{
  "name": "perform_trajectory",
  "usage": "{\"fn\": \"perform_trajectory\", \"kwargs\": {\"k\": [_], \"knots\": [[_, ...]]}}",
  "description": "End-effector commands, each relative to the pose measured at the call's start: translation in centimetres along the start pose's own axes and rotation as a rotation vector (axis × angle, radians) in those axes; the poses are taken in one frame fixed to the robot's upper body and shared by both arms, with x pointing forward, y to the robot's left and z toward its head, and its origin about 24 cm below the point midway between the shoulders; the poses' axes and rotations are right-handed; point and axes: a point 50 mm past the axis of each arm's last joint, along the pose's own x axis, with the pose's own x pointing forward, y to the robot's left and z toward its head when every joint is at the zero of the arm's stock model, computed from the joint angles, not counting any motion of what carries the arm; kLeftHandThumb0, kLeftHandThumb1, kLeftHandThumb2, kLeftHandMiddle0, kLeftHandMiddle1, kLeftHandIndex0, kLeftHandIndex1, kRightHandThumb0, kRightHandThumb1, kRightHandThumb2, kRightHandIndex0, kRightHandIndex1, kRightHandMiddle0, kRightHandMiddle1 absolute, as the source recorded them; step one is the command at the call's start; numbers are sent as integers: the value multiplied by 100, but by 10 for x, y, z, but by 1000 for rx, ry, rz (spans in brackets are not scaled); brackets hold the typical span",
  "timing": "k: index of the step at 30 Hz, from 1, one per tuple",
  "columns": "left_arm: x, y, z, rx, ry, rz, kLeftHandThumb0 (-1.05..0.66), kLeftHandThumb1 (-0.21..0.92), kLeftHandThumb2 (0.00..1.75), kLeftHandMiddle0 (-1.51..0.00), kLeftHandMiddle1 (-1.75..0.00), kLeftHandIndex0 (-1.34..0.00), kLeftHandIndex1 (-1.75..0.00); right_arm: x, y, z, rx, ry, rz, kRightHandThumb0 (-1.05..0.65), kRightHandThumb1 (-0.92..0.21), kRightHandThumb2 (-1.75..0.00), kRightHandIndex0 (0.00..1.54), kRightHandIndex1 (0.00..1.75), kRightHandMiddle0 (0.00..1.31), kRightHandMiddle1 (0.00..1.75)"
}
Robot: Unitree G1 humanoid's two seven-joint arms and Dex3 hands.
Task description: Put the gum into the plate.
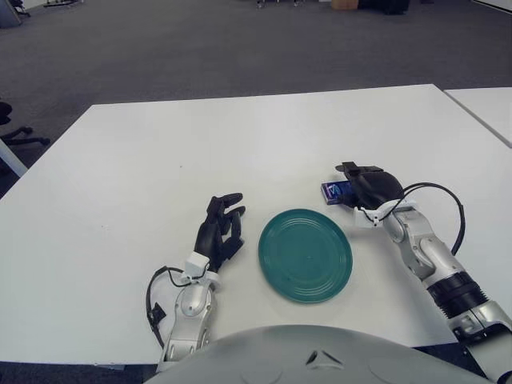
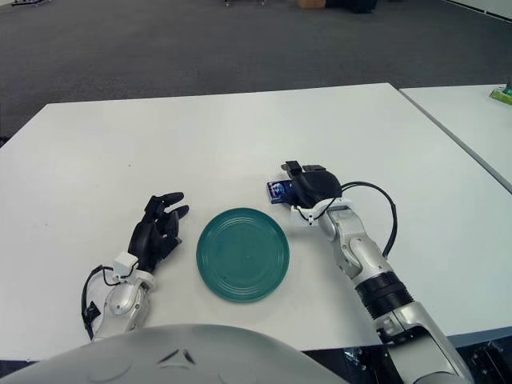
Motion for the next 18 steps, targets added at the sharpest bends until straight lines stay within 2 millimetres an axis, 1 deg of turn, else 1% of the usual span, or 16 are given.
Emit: {"fn": "perform_trajectory", "kwargs": {"k": [1, 6, 10, 18], "knots": [[-5, 1, -10, 6, 63, 6, -67, 92, 74, -35, -73, -21, -104, 0, 8, -3, -38, -8, 56, -69, -92, -52, 33, 2, 0, 53], [-6, 1, -10, 7, 67, 2, -68, 92, 74, -34, -72, -21, -104, 0, 11, -1, -50, -19, 74, -70, -92, -52, 33, 2, 0, 52], [-6, 1, -11, 3, 70, 3, -68, 92, 74, -34, -72, -20, -104, -3, 13, 4, -52, -38, 97, -71, -92, -53, 33, 2, 0, 50], [-4, -1, -11, 4, 64, 6, -68, 92, 73, -35, -72, -19, -104, -4, 16, 4, -48, -51, 164, -72, -92, -56, 32, 1, 0, 46]]}}
